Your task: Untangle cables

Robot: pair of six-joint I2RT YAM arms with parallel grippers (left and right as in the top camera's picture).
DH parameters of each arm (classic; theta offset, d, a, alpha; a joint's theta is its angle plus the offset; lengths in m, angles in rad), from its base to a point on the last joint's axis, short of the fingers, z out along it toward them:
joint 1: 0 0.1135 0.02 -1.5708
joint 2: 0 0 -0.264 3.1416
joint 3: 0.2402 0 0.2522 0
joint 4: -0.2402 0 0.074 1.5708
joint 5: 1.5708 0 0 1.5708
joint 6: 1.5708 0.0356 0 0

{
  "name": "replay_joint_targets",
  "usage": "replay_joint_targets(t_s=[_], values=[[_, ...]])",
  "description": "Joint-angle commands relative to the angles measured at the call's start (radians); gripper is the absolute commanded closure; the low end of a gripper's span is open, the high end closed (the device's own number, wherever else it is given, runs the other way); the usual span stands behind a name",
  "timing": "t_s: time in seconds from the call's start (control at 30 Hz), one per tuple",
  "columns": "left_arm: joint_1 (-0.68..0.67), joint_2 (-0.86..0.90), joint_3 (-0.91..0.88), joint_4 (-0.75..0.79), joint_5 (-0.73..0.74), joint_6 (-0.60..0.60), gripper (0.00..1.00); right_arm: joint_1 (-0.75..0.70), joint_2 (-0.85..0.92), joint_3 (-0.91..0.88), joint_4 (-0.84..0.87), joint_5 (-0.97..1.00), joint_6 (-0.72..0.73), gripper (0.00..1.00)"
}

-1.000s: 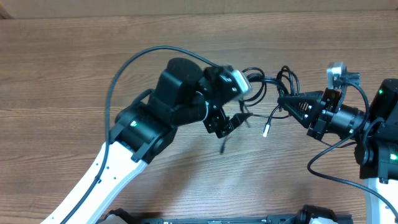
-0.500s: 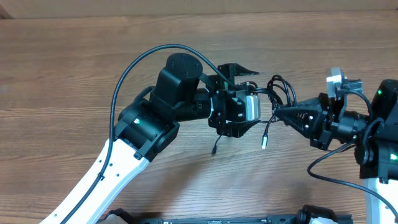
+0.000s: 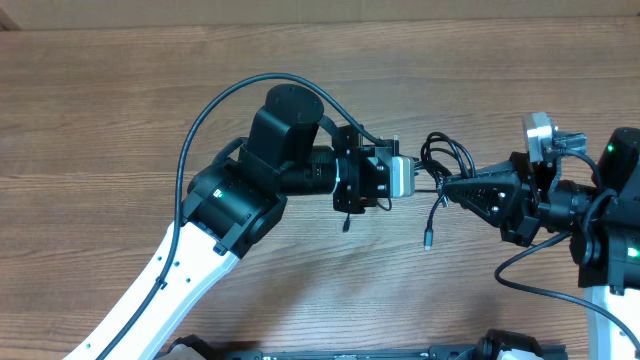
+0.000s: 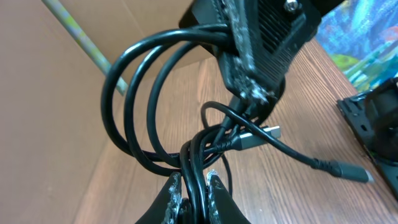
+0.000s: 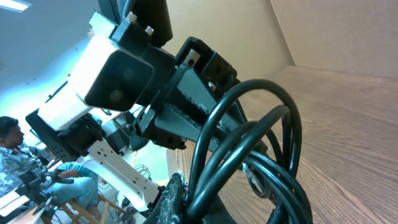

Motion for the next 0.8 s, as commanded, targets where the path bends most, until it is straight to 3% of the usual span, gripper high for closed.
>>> replay_joint_targets(t_s=[0.0,0.03,0.07,0.1,0.13,0.17,0.27,0.47,0.53,0.6,0.63,0.67,0.7,0.77], values=[[-0.002,0.010,0.012,-0.052,0.039,-0.014,0.96,-0.006,-0.005,0.018,0.008,-0.034,-0.012,0.96],[-0.002,0.010,0.012,-0.066,0.037,-0.014,0.94,-0.006,-0.005,0.018,0.013,-0.034,-0.012,0.96],[-0.002,0.010,0.012,-0.082,0.028,-0.014,0.65,-0.006,-0.005,0.018,0.015,-0.034,-0.012,0.96],[-0.002,0.010,0.012,-0.085,0.023,-0.014,0.56,-0.006,-0.005,0.018,0.015,-0.034,-0.012,0.96],[-0.002,0.010,0.012,-0.090,0.018,-0.014,0.28,-0.006,-0.005,0.018,0.015,-0.034,-0.012,0.96],[-0.002,0.010,0.012,-0.091,0.012,-0.014,0.19,-0.006,-0.005,0.018,0.015,-0.034,-0.012,0.96],[-0.002,0.010,0.012,-0.089,-0.040,-0.014,0.13,-0.006,-0.005,0.018,0.015,-0.034,-0.011,0.96],[-0.002,0.027,0.012,-0.089,-0.072,-0.014,0.15,-0.003,-0.007,0.018,0.015,-0.034,-0.012,0.96],[-0.002,0.038,0.012,-0.088,-0.063,-0.014,0.21,0.014,-0.007,0.018,0.029,-0.034,-0.012,0.96],[-0.002,0.041,0.012,-0.086,-0.060,-0.014,0.48,0.019,-0.007,0.018,0.039,-0.034,-0.012,0.96],[-0.002,0.041,0.012,-0.078,-0.058,-0.014,0.74,0.019,-0.007,0.018,0.039,-0.034,-0.012,0.96],[-0.002,0.041,0.012,-0.072,-0.056,-0.014,0.90,0.019,-0.007,0.018,0.039,-0.033,-0.012,0.96],[-0.002,0.041,0.012,-0.064,-0.054,-0.024,0.96,0.019,-0.006,0.018,0.038,-0.033,-0.012,0.96],[-0.002,0.040,0.012,-0.025,-0.055,-0.098,0.96,0.019,-0.005,0.018,0.037,-0.007,-0.009,0.96]])
